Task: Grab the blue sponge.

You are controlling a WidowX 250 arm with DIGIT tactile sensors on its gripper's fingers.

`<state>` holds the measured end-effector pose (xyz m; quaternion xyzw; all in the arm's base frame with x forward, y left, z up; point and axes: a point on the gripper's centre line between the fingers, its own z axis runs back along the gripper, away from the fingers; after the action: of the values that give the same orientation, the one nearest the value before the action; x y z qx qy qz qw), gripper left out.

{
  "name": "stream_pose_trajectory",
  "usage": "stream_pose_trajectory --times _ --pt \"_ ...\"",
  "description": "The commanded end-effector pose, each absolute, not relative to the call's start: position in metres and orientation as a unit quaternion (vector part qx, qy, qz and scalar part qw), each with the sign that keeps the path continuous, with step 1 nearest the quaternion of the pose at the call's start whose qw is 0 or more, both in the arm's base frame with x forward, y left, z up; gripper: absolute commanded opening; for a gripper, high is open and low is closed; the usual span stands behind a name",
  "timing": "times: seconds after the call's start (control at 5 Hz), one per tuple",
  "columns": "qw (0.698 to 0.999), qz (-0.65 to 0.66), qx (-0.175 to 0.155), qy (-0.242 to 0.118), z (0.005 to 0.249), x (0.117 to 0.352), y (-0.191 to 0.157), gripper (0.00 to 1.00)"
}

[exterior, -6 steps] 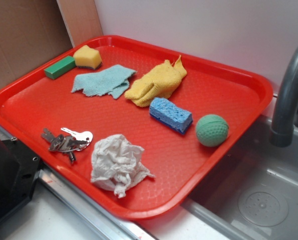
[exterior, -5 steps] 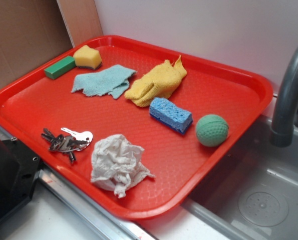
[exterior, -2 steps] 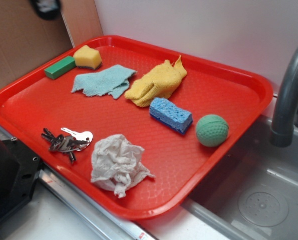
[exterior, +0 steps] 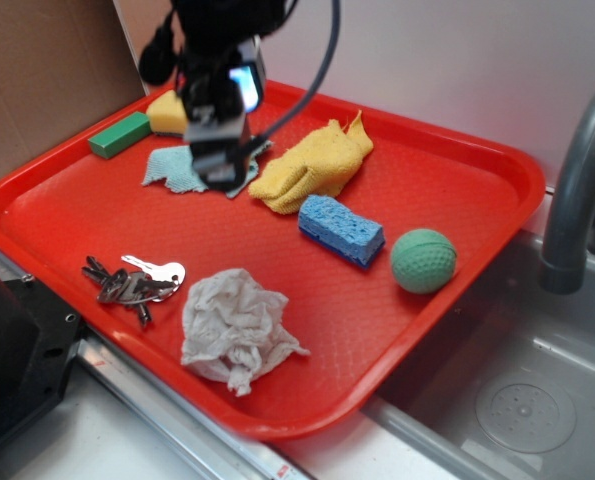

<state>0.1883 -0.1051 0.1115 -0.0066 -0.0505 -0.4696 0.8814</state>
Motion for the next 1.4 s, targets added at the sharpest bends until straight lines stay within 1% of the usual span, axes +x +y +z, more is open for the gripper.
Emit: stream_pose_trajectory --times 0.0,0.2,0.4,0.6,1.2 --pt "0.745 -0.659 -0.052 -0.084 0.067 0.156 -0.118 1.0" --pt "0.754 -0.65 -0.055 -0.081 0.077 0.152 -0.123 1.0" --pt "0.797 -0.596 -0.046 -0.086 0.101 0.141 -0.117 1.0" --pt "0.819 -0.567 -0.04 -0.079 0.105 0.132 -0.117 1.0" --pt "0.819 -0.567 -0.04 -0.079 0.105 0.132 -0.117 1.0"
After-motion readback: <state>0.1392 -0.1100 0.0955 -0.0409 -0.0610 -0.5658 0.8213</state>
